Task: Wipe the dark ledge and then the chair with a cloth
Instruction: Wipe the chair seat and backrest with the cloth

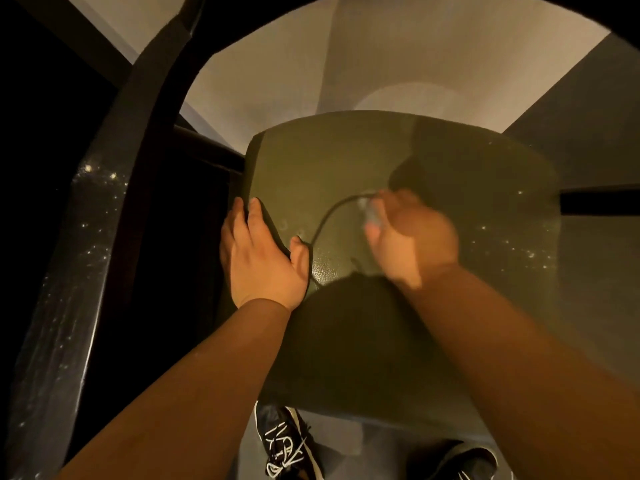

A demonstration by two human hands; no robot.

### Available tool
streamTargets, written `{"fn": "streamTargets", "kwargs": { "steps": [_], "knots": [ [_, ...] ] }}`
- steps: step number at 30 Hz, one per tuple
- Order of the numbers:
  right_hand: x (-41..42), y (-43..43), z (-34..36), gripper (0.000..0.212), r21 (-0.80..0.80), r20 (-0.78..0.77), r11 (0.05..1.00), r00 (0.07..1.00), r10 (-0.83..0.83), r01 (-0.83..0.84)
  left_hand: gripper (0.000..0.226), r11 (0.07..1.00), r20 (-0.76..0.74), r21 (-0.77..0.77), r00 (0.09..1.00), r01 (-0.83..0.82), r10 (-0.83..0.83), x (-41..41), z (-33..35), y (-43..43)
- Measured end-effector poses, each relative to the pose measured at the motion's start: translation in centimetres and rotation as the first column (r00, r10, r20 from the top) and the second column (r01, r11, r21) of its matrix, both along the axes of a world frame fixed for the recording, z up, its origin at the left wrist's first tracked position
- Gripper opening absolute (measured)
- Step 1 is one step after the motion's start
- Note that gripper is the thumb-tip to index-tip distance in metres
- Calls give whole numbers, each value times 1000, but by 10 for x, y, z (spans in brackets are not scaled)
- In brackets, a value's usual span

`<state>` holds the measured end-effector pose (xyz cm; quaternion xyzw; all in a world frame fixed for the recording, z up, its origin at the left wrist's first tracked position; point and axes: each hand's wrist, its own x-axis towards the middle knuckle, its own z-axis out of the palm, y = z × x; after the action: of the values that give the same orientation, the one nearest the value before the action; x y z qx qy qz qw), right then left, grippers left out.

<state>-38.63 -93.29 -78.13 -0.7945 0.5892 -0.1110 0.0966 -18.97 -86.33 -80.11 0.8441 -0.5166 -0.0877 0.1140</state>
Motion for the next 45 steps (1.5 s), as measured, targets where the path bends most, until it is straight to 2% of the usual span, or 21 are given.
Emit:
{"fn": "streamTargets", "kwargs": {
  "steps": [2, 4, 6, 9, 12, 13, 17, 18, 21, 24, 27, 29, 31, 33, 34, 36, 39, 41, 43, 45],
  "knots": [
    [-12, -14, 0, 24, 53, 17, 970, 971, -238, 237, 85, 1000, 2, -7, 1000, 3, -3, 1, -1, 0],
    [-6, -8, -5, 28, 60, 66, 944, 943, -327, 324, 85, 1000, -6, -10, 1000, 10, -10, 1, -1, 1],
    [15, 11, -4, 29, 39, 77, 967, 964, -253, 251, 84, 1000, -2, -20, 1000, 20, -20, 0, 0, 2],
    [37, 43, -4, 21, 60, 90, 997, 994, -61, 56, 83, 999, 12, -23, 999, 44, -43, 1, 0, 2],
    [21, 46, -1, 23, 103, 58, 989, 993, 99, -104, 81, 998, 25, -31, 998, 56, -55, 1, 0, 3],
    [10, 40, 1, 20, 88, 25, 990, 994, 107, -109, 80, 997, 25, -40, 998, 62, -61, 1, 1, 3],
    [-36, 9, 7, 24, 69, -91, 980, 979, -181, 188, 76, 994, 10, -29, 995, 101, -101, 0, 3, 5],
    [-36, 12, 9, 27, 75, -103, 975, 974, -202, 210, 75, 993, 22, -10, 993, 114, -114, -1, 4, 6],
    [-8, 52, 15, 31, 172, -123, 983, 992, -41, 62, 73, 987, 69, 55, 985, 154, -158, -3, 12, 5],
    [14, 100, 23, 17, 275, 8, 955, 993, 117, -115, 74, 966, 89, 161, 972, 202, -218, -12, 25, 6],
    [-10, 104, 22, 21, 244, -15, 941, 970, 244, -233, 71, 928, -10, 164, 941, 335, -338, -39, 36, 19],
    [-38, 81, 18, 24, 210, -42, 966, 986, 162, -150, 68, 876, -39, 134, 886, 463, -462, -59, 33, 21],
    [-67, 51, 11, 32, 100, -60, 993, 997, -57, 63, 67, 849, -15, 121, 856, 515, -517, -69, 25, 13],
    [-86, 28, 9, 27, 18, -29, 940, 940, -340, 341, 68, 848, 51, 138, 851, 512, -522, -71, 17, 8],
    [-85, 26, 11, 24, 15, -10, 904, 904, -428, 428, 68, 851, 82, 141, 851, 505, -519, -70, 13, 9],
    [-69, 38, 7, 22, 40, 18, 899, 899, -437, 436, 68, 851, 98, 114, 847, 512, -523, -69, 7, 10],
    [-35, 90, 7, 17, 129, 76, 952, 954, -289, 278, 68, 848, 82, 103, 845, 520, -528, -70, 6, 12],
    [-34, 108, 7, 20, 168, 92, 967, 974, -206, 189, 68, 852, 86, 117, 849, 510, -521, -73, 8, 11],
    [-56, 98, 3, 26, 94, 60, 965, 966, -251, 245, 66, 857, 80, 113, 855, 503, -513, -74, 9, 11],
    [-88, 82, 2, 23, 25, -8, 896, 896, -443, 443, 65, 861, 77, 104, 859, 499, -507, -74, 8, 10]
  ]
}}
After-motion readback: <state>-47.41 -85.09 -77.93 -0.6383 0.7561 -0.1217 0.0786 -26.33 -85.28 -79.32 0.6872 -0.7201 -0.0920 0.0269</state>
